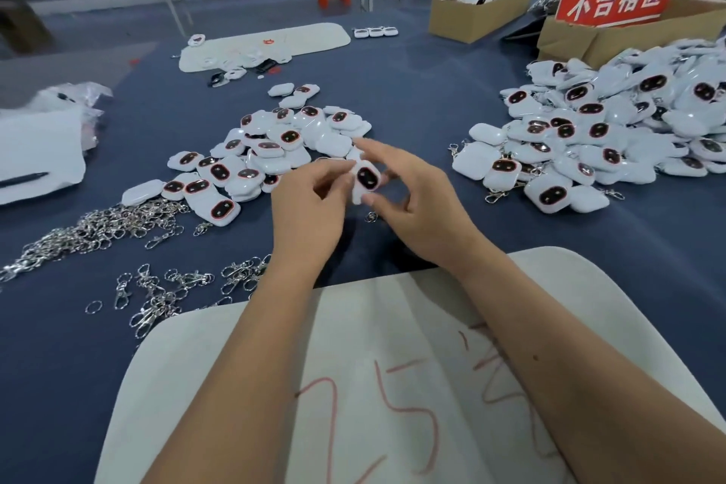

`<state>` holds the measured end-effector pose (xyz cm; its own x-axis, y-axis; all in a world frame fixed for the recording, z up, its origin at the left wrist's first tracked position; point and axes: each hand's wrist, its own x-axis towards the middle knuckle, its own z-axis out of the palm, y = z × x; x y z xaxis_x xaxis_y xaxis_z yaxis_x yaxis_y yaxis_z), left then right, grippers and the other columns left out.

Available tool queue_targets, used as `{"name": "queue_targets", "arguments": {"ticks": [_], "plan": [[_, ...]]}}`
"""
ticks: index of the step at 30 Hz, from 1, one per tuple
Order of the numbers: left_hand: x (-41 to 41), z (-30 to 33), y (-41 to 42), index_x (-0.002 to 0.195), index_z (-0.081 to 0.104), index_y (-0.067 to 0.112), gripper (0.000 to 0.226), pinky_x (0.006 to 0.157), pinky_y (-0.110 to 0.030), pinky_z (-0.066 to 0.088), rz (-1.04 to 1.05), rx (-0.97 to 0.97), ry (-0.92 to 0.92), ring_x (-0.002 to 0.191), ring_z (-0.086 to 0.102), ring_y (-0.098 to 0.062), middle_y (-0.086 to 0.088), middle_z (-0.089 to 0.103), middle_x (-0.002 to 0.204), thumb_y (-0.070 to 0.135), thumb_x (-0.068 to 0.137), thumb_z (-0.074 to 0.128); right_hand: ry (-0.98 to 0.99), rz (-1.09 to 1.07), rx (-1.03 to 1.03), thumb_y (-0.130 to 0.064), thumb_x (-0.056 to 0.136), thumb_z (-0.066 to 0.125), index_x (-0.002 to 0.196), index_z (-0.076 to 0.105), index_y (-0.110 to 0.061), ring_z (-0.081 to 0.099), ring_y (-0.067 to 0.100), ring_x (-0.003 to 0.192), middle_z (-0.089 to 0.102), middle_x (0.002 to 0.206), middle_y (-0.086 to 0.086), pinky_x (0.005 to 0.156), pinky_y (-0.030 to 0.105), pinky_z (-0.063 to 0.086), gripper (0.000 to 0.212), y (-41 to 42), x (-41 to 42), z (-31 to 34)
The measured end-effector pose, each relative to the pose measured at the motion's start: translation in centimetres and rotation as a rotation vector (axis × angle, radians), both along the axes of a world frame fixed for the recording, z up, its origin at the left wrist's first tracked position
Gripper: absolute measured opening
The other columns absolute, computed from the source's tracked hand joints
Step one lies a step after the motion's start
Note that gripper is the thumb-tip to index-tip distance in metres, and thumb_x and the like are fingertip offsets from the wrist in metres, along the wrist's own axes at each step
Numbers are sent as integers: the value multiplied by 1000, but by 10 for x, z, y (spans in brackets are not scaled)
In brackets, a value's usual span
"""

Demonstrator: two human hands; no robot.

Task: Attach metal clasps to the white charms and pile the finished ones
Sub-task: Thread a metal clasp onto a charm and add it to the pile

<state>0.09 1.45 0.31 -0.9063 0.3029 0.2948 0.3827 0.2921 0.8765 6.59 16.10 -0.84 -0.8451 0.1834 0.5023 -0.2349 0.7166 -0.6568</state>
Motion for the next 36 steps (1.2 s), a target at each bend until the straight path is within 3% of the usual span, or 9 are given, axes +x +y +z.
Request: {"name": "queue_targets", "arguments": {"ticks": [5, 9, 11, 13, 16, 20, 23, 29, 36], "plan": [[8, -7, 4, 92, 69, 16, 8, 80, -44, 61, 105, 216, -120, 71, 74, -15, 3, 73, 88, 20, 91, 75, 66, -100, -148, -6, 90, 76, 109, 76, -13, 67, 8, 97, 75, 106, -7, 84, 26, 52, 21, 7, -1, -5], [1, -16, 3, 82, 64, 26, 27, 91, -38, 45, 79, -403, 153, 95, 55, -21, 2, 62, 91, 51, 81, 76, 13, -223, -468, -5, 102, 53, 113, 69, -16, 69, 17, 78, 66, 116, 9, 55, 28, 54, 22, 13, -3, -1], [4, -16, 4, 86, 61, 29, 31, 89, -35, 40, 28, -545, 152, 99, 45, -24, 3, 55, 92, 57, 81, 73, -46, -230, -553, -6, 102, 49, 105, 68, -17, 70, 16, 74, 63, 114, 15, 51, 28, 50, 22, 15, -3, -1], [4, -19, 7, 87, 61, 29, 24, 89, -37, 40, -5, -552, 175, 99, 44, -25, 3, 54, 92, 51, 86, 70, -62, -257, -454, -13, 99, 57, 85, 64, -18, 62, 14, 65, 63, 91, 8, 56, 27, 43, 16, 14, -2, -3], [4, -20, 10, 87, 60, 25, 18, 87, -39, 42, -56, -556, 225, 96, 47, -26, 3, 57, 94, 41, 93, 67, -23, -275, -292, -24, 97, 70, 61, 44, -18, 31, 9, 48, 38, 49, -12, 54, 23, 30, 45, 12, -1, -5], [1, -20, 10, 89, 58, 21, 12, 78, -39, 44, -23, -427, 159, 91, 55, -22, 6, 62, 87, 27, 96, 66, -100, -187, -75, -15, 92, 72, 95, 69, -20, 47, 6, 50, 56, 65, -10, 60, 22, 34, 7, 6, -2, -2], [-3, -17, 10, 87, 60, 18, 11, 73, -33, 47, -6, -215, 54, 82, 61, -20, 6, 65, 80, 18, 94, 68, -183, -106, 137, -16, 91, 69, 124, 70, -35, 52, 4, 60, 65, 97, -10, 67, 29, 42, 38, 1, -5, -2], [-2, -14, 12, 82, 59, 21, 16, 65, -17, 43, -86, -74, -28, 73, 58, -8, 1, 69, 81, 16, 96, 65, -143, -162, 56, -25, 88, 78, 93, 73, -27, 59, 5, 63, 71, 83, -14, 66, 26, 41, 7, 5, -4, -6], [-1, -9, 16, 87, 59, 10, 14, 78, -37, 55, -65, 129, -155, 70, 61, -10, -7, 67, 85, 14, 101, 60, -59, -136, -78, -23, 92, 77, 74, 73, -17, 45, 10, 52, 56, 56, -9, 54, 20, 34, 19, 5, -5, -8]]}}
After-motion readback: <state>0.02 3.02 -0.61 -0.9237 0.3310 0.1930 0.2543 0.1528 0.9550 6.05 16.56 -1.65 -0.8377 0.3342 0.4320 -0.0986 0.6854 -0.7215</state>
